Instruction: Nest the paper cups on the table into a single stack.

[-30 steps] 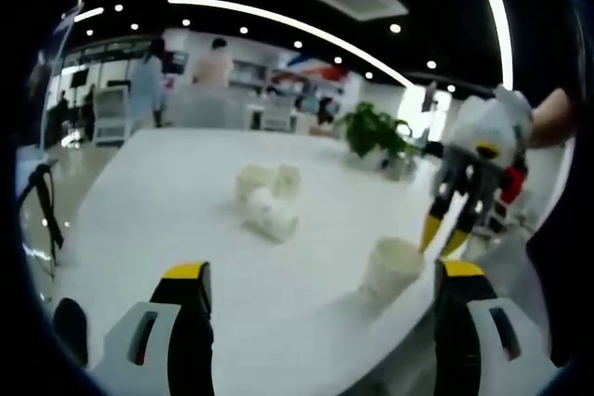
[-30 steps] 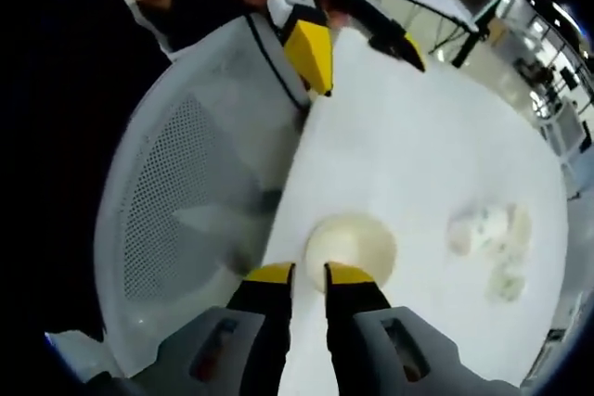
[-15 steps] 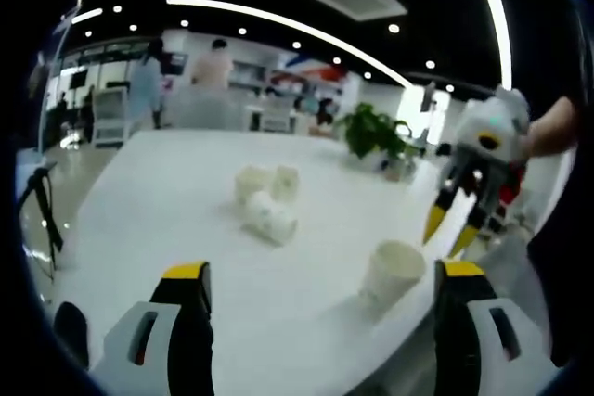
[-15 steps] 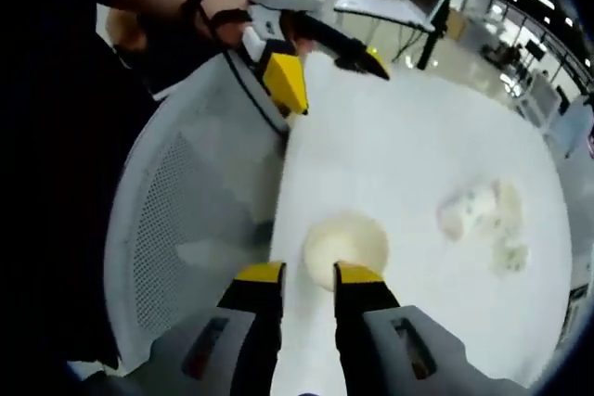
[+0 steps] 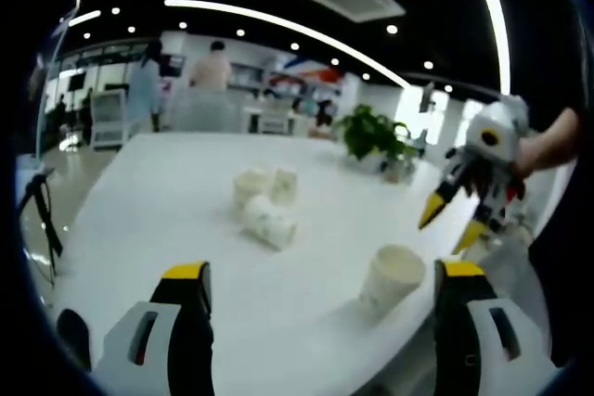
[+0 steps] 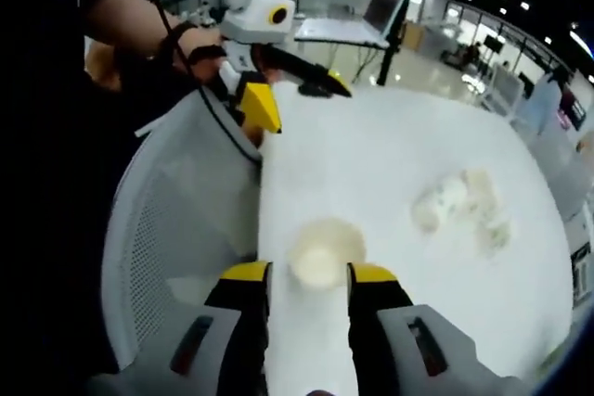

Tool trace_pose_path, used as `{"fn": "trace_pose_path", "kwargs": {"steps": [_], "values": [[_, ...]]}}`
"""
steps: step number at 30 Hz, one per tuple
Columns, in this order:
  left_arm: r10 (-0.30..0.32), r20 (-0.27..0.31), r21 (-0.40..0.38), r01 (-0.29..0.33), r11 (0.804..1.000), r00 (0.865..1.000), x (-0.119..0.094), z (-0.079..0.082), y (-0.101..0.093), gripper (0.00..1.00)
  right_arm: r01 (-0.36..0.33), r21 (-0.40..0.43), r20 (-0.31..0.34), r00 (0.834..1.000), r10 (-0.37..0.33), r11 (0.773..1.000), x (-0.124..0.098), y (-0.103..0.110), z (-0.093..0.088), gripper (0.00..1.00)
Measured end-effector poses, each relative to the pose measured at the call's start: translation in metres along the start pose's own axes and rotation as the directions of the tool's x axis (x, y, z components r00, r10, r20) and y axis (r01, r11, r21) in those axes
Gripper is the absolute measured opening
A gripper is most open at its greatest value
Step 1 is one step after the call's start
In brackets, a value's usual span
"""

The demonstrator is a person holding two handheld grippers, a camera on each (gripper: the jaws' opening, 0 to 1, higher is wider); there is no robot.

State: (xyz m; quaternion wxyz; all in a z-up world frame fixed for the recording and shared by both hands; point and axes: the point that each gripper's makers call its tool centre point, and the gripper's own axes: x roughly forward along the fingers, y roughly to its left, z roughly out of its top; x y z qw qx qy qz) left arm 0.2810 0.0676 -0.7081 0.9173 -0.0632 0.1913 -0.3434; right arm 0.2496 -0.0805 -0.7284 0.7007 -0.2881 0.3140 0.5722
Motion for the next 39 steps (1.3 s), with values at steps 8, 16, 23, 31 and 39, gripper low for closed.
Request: {"fn": "trace_pose_path", "kwargs": {"steps": [8,16,23,31,39], "values": [[0.001,-0.002,-0.004,-0.001,1.000,1.000,0.001,0.001,0.000,1.00,0.115,0.263,0.088,0.986,-0.142,0.958,-0.017,-0.037,-0.012,0.35],[0.003,-0.003,-0.006,-0.003,1.000,1.000,0.001,0.001,0.002,1.00,0.184,0.342,0.091,0.970,-0.227,0.921,-0.028,-0.056,-0.031,0.44],[-0.003,-0.005,-0.008,0.003,1.000,1.000,0.003,0.000,0.000,1.00,0.220,0.404,0.099,0.954,-0.282,0.888,-0.034,-0.066,-0.033,0.54],[0.000,-0.007,-0.008,0.000,1.000,1.000,0.002,0.001,0.001,1.00,0.258,0.457,0.111,0.933,-0.343,0.851,-0.038,-0.075,-0.035,0.77],[-0.001,-0.007,-0.007,0.001,1.000,1.000,0.002,0.001,0.000,1.00,0.252,0.503,0.107,0.931,-0.348,0.827,-0.033,-0.074,-0.039,0.91]]}}
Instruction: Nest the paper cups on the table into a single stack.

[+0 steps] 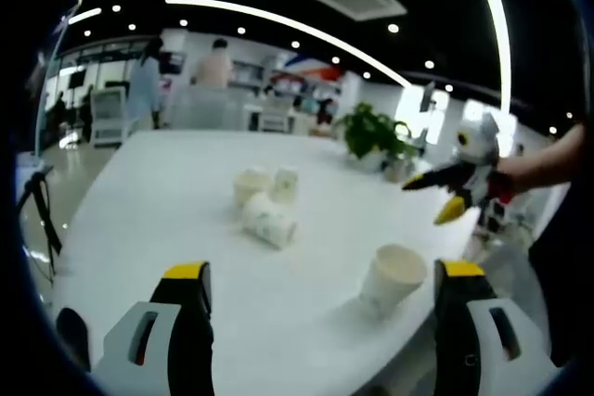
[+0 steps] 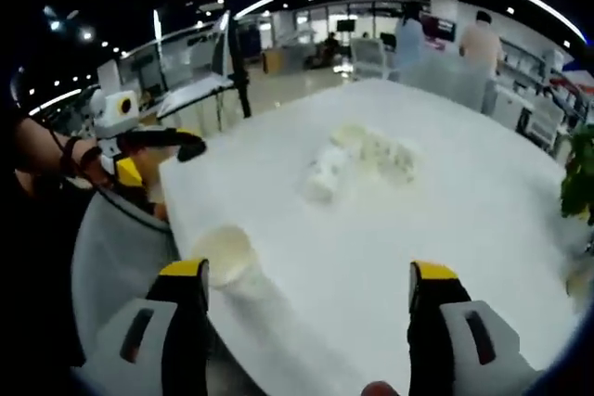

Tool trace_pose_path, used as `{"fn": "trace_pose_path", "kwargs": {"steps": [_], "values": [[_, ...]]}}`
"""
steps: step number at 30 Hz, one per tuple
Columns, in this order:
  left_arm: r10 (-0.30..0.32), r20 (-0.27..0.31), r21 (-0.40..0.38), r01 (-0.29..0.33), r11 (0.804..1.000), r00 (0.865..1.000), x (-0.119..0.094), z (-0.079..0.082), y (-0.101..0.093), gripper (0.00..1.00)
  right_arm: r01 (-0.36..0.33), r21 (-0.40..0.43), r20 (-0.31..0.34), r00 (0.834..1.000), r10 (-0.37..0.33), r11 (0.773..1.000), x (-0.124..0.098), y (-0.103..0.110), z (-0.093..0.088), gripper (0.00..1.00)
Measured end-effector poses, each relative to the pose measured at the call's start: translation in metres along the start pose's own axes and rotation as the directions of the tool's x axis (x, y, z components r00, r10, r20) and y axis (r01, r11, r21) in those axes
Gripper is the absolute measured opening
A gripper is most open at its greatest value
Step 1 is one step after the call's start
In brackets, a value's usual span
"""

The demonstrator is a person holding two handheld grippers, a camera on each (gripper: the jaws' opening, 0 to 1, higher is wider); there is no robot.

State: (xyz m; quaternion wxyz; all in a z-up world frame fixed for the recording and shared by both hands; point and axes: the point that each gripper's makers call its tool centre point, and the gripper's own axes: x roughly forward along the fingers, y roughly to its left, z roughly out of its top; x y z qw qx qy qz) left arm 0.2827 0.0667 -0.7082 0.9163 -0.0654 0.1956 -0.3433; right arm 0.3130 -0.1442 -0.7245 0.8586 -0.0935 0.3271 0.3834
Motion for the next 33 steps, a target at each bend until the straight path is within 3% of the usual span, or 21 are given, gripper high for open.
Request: {"fn": "trace_pose_path", "kwargs": {"steps": [3,22,33], "values": [[-0.002,-0.002,-0.003,0.001,1.000,1.000,0.000,0.000,0.000,1.00,0.014,0.024,0.008,1.000,-0.014,1.000,0.001,-0.002,0.000,1.00],[-0.019,-0.020,0.012,0.020,1.000,1.000,0.007,0.002,0.005,1.00,0.002,0.049,0.000,1.000,-0.002,0.999,0.003,-0.003,-0.007,1.00],[-0.050,-0.036,0.040,0.051,0.998,0.998,0.019,0.012,0.020,1.00,0.023,0.065,-0.009,1.000,-0.022,0.998,0.003,-0.004,-0.010,0.99]]}}
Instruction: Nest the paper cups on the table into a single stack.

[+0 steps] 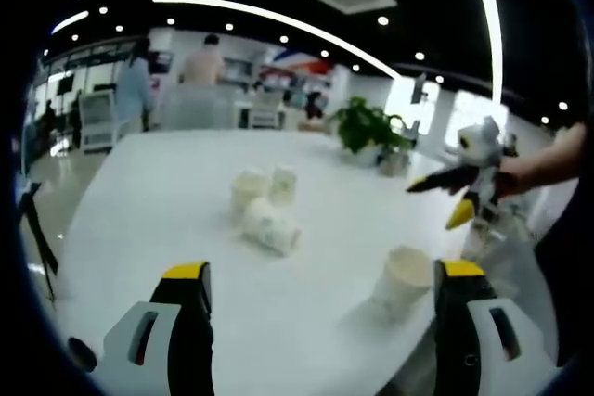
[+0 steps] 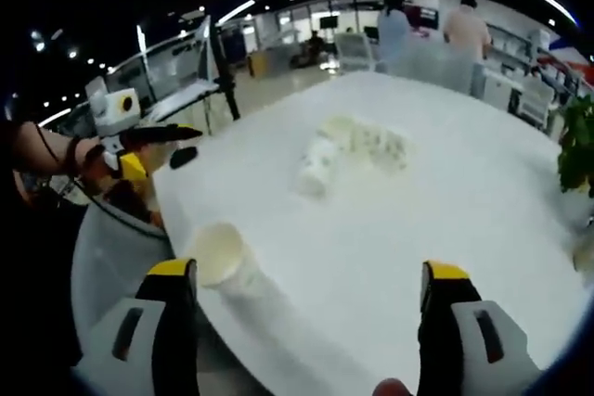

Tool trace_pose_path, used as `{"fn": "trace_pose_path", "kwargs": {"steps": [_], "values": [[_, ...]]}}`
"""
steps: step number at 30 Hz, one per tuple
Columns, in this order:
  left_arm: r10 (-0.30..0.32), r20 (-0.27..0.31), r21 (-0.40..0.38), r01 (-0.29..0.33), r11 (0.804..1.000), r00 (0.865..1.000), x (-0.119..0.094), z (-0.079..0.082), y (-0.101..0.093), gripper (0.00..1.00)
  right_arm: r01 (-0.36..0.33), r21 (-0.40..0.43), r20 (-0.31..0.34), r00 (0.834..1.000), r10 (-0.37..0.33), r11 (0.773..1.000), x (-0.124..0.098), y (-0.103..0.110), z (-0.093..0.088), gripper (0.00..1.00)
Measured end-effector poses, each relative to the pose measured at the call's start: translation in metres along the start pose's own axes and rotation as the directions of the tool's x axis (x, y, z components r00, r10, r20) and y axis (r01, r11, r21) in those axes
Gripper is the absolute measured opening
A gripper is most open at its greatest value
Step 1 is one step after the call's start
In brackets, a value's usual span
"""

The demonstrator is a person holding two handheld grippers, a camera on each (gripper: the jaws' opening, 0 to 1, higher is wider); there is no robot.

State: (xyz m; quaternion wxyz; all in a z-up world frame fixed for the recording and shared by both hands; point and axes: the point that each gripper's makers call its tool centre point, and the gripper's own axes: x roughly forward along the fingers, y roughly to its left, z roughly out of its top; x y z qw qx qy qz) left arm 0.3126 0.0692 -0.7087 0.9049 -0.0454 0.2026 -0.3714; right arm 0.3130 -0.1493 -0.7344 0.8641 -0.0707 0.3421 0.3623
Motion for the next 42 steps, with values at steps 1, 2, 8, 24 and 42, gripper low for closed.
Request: {"fn": "trace_pose_path", "kwargs": {"steps": [1,2,8,24,42], "values": [[-0.003,-0.001,0.002,0.003,1.000,1.000,0.002,0.001,0.002,1.00,0.001,0.001,0.004,1.000,-0.001,1.000,0.000,0.000,0.001,0.98],[-0.004,-0.001,0.004,0.004,1.000,1.000,0.003,0.002,0.005,1.00,0.002,0.006,0.007,1.000,-0.003,1.000,0.000,0.000,0.002,0.98],[-0.028,-0.008,0.017,0.028,0.999,1.000,0.013,0.008,0.018,1.00,0.019,0.016,0.013,1.000,-0.020,1.000,0.003,-0.001,0.006,0.98],[-0.094,-0.033,0.058,0.096,0.994,0.995,0.056,0.020,0.063,1.00,0.077,0.025,0.040,0.996,-0.078,0.997,0.005,-0.002,0.028,0.97],[-0.222,-0.070,0.039,0.225,0.973,0.972,0.122,0.003,0.075,0.98,0.181,0.064,-0.005,0.984,-0.181,0.981,-0.028,-0.001,0.012,0.97]]}}
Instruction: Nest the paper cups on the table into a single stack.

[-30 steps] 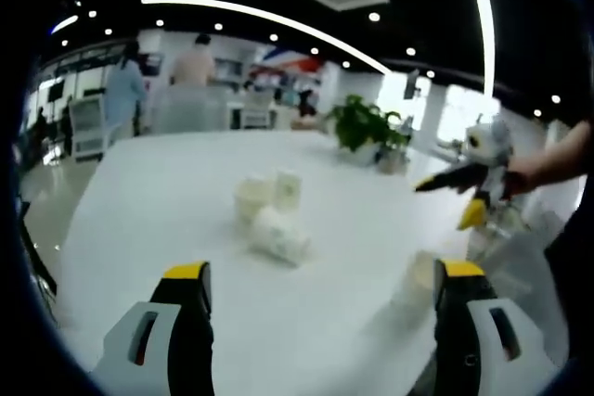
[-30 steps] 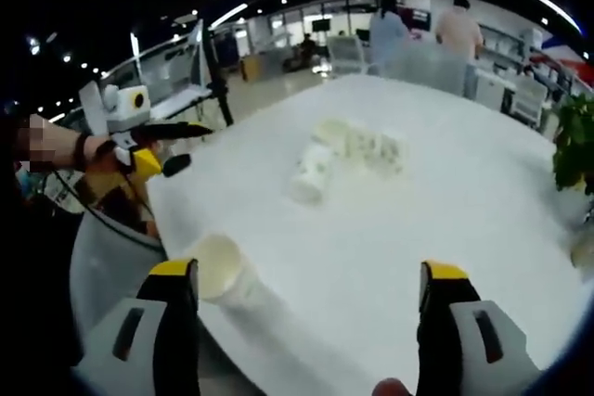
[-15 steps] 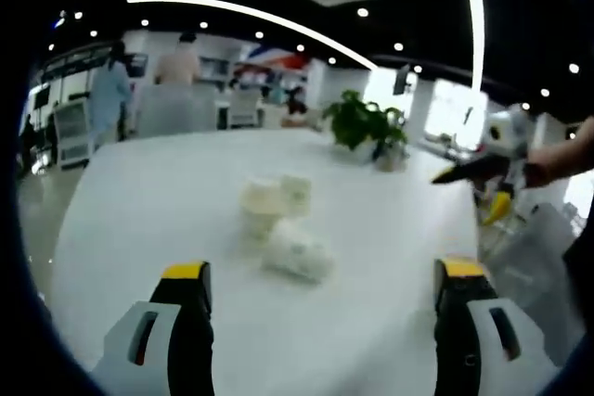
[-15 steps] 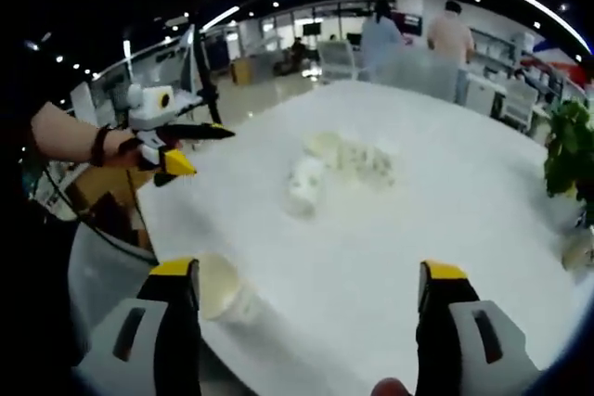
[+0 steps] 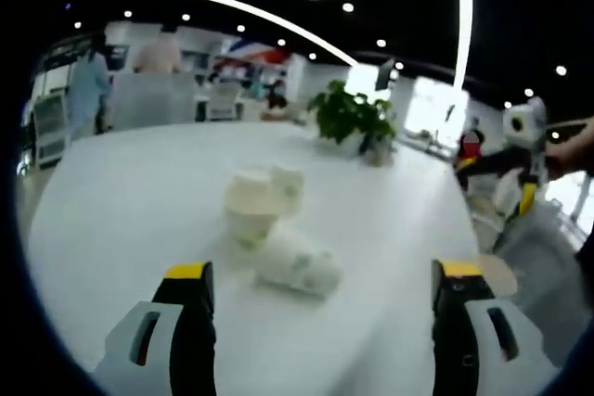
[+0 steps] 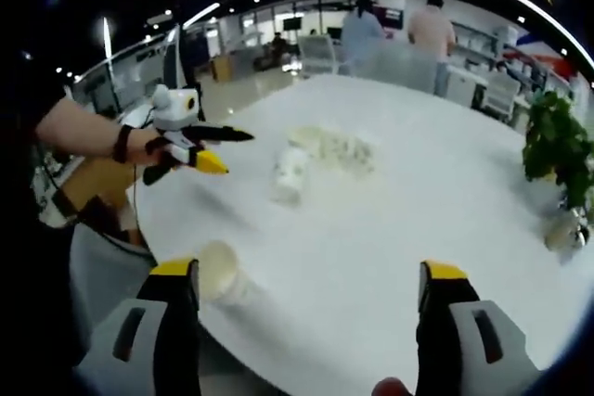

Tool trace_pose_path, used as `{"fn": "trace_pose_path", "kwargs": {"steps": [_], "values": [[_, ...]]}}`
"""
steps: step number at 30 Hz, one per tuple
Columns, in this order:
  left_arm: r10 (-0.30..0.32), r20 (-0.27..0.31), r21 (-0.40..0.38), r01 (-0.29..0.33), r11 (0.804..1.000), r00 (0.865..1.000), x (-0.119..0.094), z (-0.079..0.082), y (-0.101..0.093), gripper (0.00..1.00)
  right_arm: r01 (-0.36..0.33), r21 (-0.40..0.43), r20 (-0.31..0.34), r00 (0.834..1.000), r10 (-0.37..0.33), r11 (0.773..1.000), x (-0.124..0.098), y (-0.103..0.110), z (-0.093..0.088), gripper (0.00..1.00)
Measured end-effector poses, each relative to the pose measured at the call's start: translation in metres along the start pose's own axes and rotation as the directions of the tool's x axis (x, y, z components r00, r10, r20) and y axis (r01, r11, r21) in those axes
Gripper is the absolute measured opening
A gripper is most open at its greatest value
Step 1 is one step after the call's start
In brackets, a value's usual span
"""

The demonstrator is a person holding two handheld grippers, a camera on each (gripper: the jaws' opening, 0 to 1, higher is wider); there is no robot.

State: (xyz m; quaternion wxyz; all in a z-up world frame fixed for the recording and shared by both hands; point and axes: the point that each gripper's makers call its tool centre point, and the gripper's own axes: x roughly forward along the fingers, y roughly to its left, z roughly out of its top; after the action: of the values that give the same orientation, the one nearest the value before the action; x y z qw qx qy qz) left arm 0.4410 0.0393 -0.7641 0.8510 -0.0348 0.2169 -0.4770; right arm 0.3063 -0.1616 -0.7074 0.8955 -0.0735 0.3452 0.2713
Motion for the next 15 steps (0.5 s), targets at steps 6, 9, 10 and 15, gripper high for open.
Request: {"fn": "trace_pose_path", "kwargs": {"steps": [6,9,10,15], "values": [[-0.042,-0.028,0.008,0.042,0.999,0.999,0.013,-0.006,-0.004,0.97,0.033,0.028,-0.005,0.999,-0.033,0.999,-0.007,-0.008,-0.003,0.96],[-0.046,-0.039,0.002,0.046,0.999,0.998,0.018,-0.007,-0.001,0.96,0.036,0.043,-0.006,0.999,-0.036,0.998,-0.007,-0.005,-0.006,0.96],[-0.047,-0.038,0.001,0.047,0.999,0.998,0.019,-0.007,-0.001,0.97,0.040,0.042,-0.011,0.999,-0.039,0.998,-0.007,-0.004,-0.008,0.96],[-0.083,-0.050,0.014,0.083,0.996,0.995,0.028,-0.004,-0.005,0.96,0.043,0.053,-0.018,0.999,-0.043,0.998,-0.010,0.001,-0.014,0.96]]}}
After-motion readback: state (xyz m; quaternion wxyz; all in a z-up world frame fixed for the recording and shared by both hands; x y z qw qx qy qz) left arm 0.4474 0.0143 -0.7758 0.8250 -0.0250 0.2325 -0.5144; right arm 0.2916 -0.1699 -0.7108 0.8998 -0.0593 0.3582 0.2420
